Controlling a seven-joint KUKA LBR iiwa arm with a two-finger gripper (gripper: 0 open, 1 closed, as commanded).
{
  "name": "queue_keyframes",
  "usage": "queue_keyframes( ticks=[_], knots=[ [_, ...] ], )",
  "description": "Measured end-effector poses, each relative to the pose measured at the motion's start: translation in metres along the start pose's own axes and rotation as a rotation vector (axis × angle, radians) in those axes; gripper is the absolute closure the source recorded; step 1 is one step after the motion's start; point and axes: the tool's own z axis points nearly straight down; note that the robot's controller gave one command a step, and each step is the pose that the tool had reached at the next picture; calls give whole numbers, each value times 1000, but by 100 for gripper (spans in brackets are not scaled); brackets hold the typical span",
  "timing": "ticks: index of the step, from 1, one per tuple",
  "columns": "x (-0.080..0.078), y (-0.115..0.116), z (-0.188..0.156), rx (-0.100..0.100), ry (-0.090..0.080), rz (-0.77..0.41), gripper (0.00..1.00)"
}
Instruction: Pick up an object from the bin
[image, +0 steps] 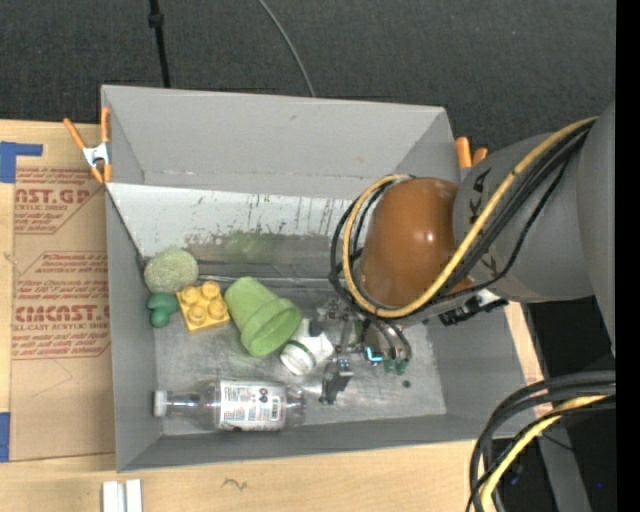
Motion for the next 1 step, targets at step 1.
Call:
queue_keyframes(
  ticks=[1],
  knots=[
    [-2,0,-4,-1,-8,1,0]
  ],
)
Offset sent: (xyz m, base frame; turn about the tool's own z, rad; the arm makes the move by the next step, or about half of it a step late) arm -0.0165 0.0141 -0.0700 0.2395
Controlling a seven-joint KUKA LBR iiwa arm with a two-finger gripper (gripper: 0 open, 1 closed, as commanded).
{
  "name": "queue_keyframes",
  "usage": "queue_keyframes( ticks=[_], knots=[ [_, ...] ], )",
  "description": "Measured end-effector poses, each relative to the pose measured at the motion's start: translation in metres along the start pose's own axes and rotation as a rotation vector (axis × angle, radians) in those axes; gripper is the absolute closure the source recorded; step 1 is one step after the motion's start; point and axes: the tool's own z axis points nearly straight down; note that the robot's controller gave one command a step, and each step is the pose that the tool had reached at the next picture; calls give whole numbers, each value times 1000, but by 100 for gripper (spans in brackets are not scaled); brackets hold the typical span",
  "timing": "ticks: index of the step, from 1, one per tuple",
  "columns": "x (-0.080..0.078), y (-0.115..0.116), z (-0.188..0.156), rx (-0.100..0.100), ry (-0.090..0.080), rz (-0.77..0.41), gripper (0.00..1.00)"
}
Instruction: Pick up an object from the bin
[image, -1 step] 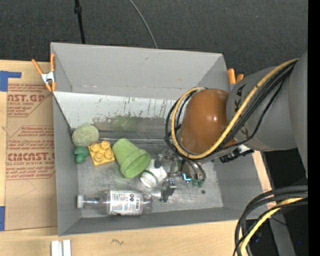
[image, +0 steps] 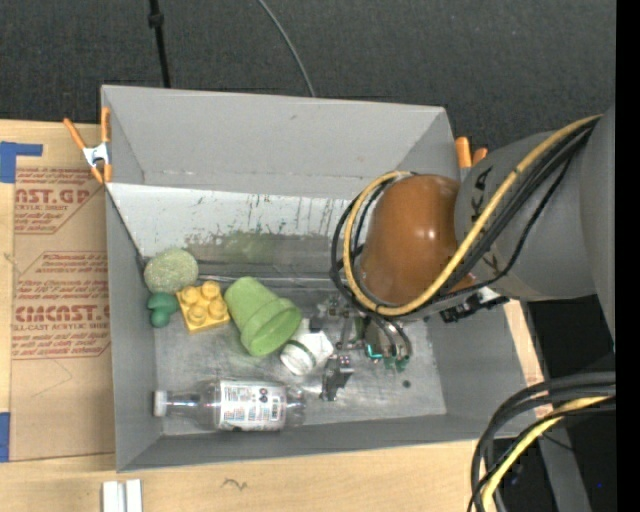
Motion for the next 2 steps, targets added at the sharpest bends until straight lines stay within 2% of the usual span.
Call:
queue_keyframes(
  ticks=[1,2],
  knots=[
    [5,5,26,0,-11,102,0],
    [-12,-3,61,2,-2,139,0]
  ],
)
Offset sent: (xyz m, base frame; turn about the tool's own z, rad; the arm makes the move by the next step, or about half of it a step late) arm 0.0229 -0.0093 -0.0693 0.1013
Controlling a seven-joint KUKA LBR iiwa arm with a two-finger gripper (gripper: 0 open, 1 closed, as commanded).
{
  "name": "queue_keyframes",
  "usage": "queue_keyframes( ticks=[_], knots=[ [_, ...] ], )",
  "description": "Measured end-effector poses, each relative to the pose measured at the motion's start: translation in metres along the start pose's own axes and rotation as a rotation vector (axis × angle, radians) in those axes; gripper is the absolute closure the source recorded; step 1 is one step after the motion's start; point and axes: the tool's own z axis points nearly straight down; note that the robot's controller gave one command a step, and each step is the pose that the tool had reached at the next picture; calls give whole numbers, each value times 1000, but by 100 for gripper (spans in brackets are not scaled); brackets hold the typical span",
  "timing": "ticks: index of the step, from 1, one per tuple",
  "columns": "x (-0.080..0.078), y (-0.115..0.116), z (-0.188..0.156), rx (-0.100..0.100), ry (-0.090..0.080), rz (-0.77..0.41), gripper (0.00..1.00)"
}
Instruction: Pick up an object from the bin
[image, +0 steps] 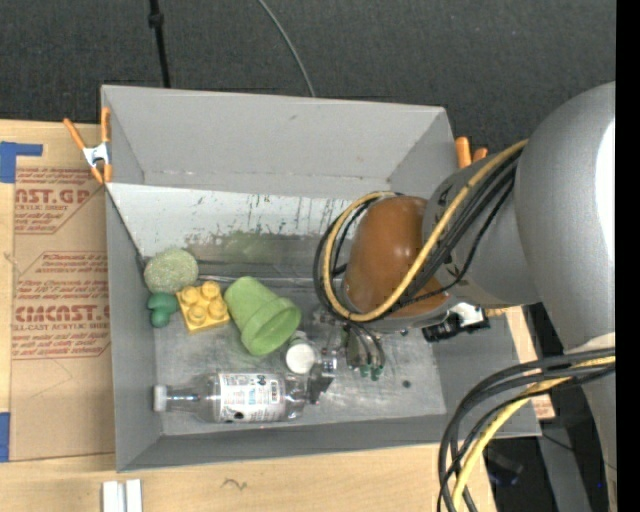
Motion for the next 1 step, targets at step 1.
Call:
queue_keyframes(
  ticks=[1],
  knots=[
    [-6,47,8,-1,3,-66,100]
  ],
)
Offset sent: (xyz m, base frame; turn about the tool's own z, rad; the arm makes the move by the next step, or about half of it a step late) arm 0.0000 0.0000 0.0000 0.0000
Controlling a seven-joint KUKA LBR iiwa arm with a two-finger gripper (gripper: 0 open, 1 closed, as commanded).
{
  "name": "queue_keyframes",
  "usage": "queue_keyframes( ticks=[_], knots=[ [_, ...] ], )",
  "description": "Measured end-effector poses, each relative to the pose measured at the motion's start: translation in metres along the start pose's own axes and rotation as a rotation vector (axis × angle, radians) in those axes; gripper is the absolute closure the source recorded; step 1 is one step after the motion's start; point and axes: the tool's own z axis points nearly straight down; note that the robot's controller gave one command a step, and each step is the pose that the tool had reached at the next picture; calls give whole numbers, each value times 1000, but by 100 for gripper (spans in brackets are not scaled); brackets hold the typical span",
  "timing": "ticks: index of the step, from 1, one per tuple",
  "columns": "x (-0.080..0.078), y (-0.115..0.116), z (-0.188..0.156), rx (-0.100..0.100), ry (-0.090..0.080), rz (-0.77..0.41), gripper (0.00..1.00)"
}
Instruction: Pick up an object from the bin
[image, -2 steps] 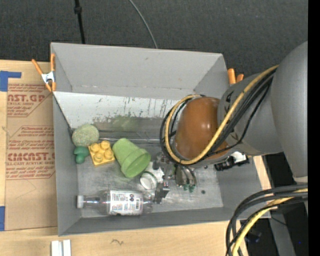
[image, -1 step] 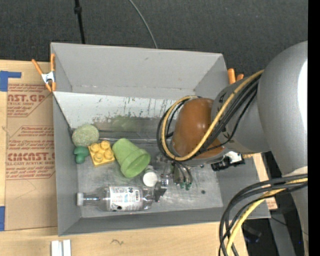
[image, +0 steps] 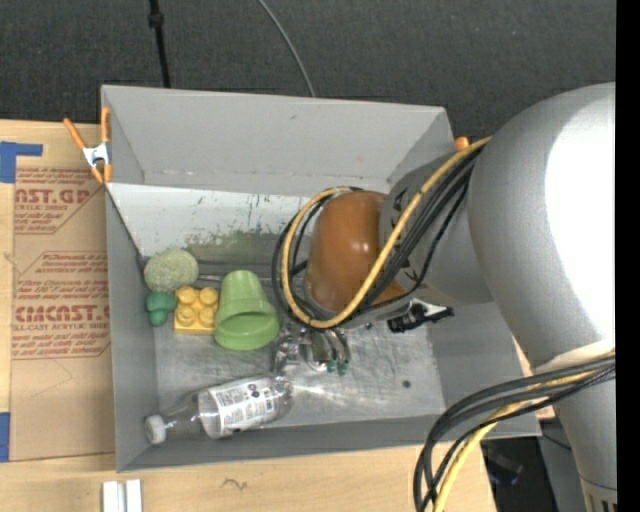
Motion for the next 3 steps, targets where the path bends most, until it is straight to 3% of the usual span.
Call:
queue_keyframes(
  ticks=[1,2,3],
  knots=[
    [0,0,0,0,0,0,100],
    [16,0,-17,2,2,-107,100],
    [48,14,-79,0,-3,-476,0]
  ],
)
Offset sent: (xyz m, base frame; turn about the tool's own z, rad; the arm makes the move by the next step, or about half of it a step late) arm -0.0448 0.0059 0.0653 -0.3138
